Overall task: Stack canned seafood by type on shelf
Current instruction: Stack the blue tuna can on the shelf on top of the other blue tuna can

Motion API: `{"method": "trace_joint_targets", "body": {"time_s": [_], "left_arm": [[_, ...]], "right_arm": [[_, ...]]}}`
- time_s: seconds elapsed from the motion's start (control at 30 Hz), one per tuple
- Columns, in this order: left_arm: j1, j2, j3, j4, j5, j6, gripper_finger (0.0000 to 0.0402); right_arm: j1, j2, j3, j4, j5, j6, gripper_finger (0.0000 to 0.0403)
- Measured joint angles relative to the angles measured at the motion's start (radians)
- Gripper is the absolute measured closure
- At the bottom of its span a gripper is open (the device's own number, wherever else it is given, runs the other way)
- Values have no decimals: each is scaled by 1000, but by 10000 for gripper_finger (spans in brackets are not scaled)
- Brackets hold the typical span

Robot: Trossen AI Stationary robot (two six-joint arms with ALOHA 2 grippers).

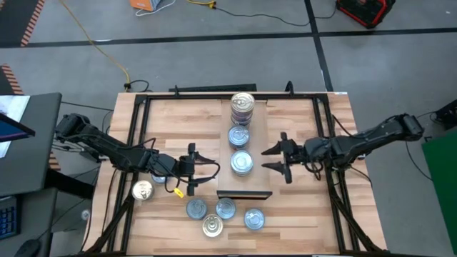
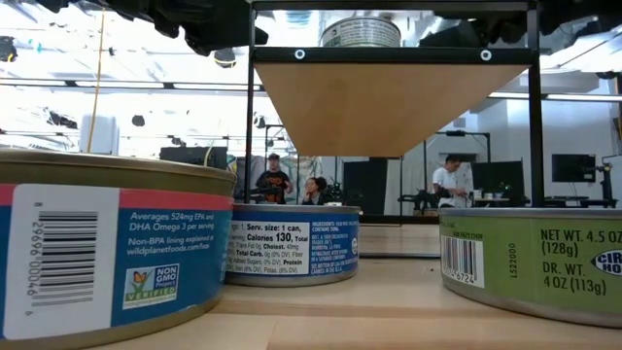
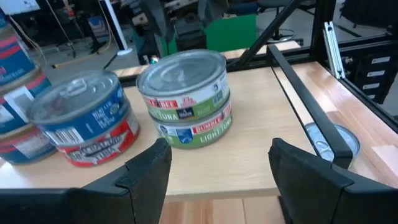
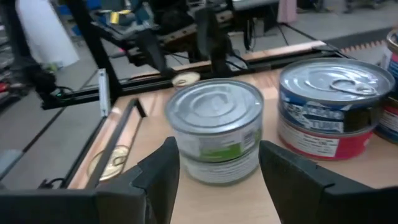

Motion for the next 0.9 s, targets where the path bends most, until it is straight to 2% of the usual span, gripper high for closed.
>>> {"method": "trace_joint_targets", "body": {"time_s": [0.13, 0.23, 0.37, 0.47, 0.57, 0.7, 0.8, 0.9], "left_arm": [[-16, -6, 0, -3, -1, -41, 143], [-46, -42, 12, -122, -14, -115, 143], [-101, -117, 56, -431, -49, -331, 143], [-146, -160, 77, -610, -34, -504, 143], [-188, -176, 77, -717, 49, -655, 143], [-234, -131, 78, -787, 138, -822, 143], [-245, -98, 78, -908, 119, -945, 143], [-226, -91, 77, -1105, 57, -1106, 143]], "right_arm": [[22, -37, -3, -19, 8, -45, 159], [24, -75, -2, -26, 10, -83, 159], [21, -147, -2, -74, 22, -124, 159], [21, -194, -2, -93, 46, -159, 159], [21, -225, -1, -94, 63, -206, 159], [21, -248, -1, -86, 64, -240, 159], [15, -251, -1, -64, 64, -218, 159], [25, -240, -1, -59, 64, -144, 159]]}}
